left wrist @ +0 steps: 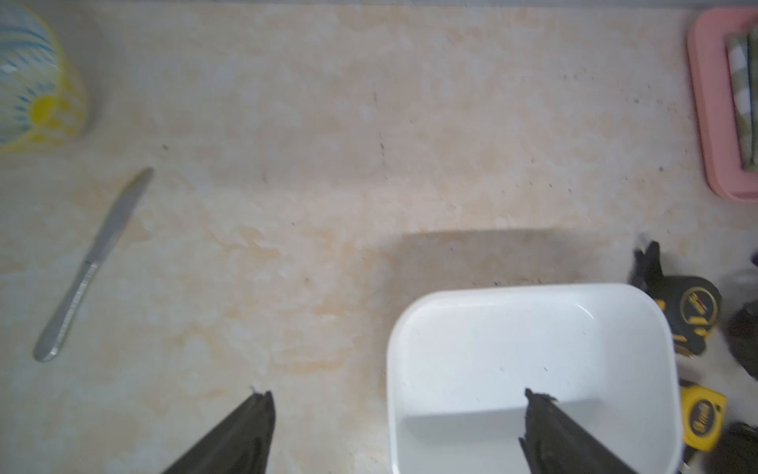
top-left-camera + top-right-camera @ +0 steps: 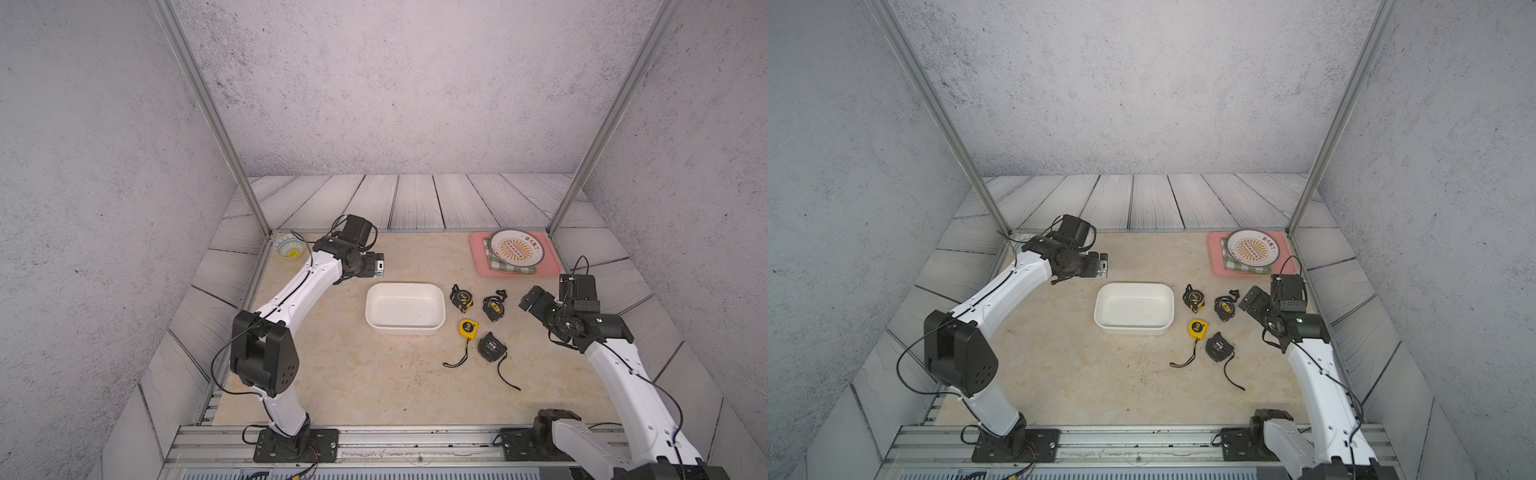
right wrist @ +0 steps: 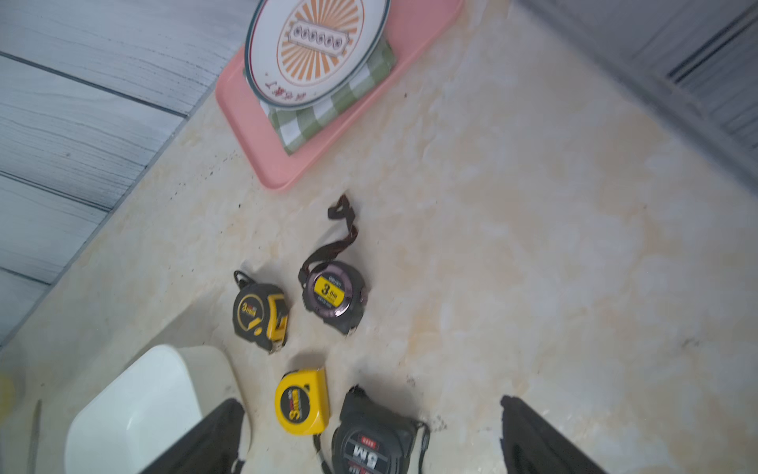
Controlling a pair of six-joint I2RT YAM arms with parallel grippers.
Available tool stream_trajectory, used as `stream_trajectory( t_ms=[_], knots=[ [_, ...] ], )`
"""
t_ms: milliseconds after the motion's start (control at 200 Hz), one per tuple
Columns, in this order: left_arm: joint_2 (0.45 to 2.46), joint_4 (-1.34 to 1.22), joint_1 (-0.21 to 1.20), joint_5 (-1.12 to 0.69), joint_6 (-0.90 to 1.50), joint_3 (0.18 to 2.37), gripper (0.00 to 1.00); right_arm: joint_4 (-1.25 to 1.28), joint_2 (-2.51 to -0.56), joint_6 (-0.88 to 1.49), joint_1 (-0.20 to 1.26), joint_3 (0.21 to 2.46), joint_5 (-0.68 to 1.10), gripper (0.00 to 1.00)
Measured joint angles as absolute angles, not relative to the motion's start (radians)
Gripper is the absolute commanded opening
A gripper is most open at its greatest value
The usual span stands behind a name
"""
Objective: Take the tape measure out of the storage box
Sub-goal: Reset both arms
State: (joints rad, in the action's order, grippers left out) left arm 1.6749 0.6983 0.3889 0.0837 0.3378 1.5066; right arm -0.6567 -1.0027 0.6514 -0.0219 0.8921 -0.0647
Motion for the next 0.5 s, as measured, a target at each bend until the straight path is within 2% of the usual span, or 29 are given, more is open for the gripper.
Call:
stream_trajectory(
  t_ms=[125, 270, 500],
  knots=[
    [1.515, 0.384, 0.296, 0.192, 0.219, 1.182, 0.99, -0.415, -1.064, 0.513, -0.022, 0.784, -0.142, 0.94],
    [1.427, 0.008, 0.264, 0.302, 0.034, 0.809, 0.98, -0.126, -1.127, 0.36, -0.022, 0.596, -0.218, 0.93],
    [1.432, -0.241, 0.142, 0.292, -0.038, 0.65, 0.98, 0.216, -1.278, 0.246, -0.022, 0.468, -0.217, 0.91]
  ],
)
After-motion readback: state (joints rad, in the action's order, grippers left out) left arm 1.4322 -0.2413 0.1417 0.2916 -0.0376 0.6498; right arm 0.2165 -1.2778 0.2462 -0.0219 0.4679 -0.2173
